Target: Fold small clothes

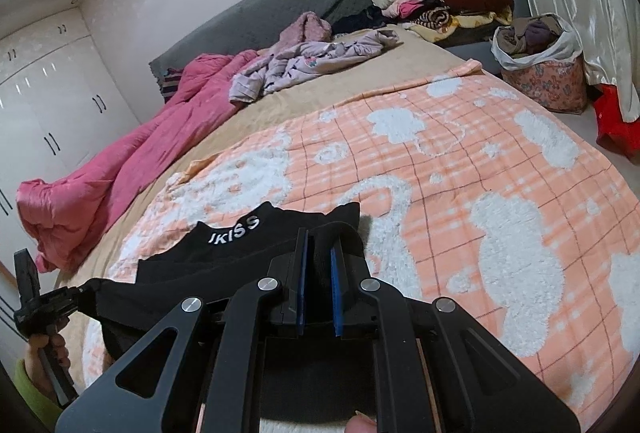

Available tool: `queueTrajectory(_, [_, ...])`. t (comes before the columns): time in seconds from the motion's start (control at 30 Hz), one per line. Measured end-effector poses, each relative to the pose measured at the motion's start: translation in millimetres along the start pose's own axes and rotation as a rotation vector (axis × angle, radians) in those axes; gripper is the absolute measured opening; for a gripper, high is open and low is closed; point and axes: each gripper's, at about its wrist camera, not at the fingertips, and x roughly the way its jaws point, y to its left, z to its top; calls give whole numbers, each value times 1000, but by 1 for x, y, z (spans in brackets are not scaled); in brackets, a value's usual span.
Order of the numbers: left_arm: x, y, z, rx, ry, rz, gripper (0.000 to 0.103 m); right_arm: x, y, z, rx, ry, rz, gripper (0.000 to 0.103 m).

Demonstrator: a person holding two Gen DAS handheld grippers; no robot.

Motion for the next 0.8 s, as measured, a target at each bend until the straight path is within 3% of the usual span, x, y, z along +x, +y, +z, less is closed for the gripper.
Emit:
queueTrajectory(0.43, [37, 12, -4, -7, 46, 30, 6, 47, -7, -11, -10, 89, -115, 11])
queueTrajectory(0.53, [33, 9, -6, 20, 38, 42, 8, 49, -5, -14, -26, 89, -141, 21])
queueTrajectory(0.57, [31, 6, -6, 34, 29, 56, 18, 48, -5, -14, -24, 89, -141, 28])
queueTrajectory(0.6, [29, 4, -6, 47, 19, 70, 29, 48, -5, -14, -22, 92, -143, 41])
queueTrajectory(0.63, [27, 3, -6, 56, 10, 75, 32, 47, -5, -15, -21, 95, -142, 45])
queueTrajectory(0.73, [20, -2, -6, 80, -4, 86, 34, 43, 0, -16, -46, 94, -148, 47])
queueTrajectory(0.8, [15, -5, -6, 97, -18, 94, 37, 39, 5, -18, -66, 87, -160, 55])
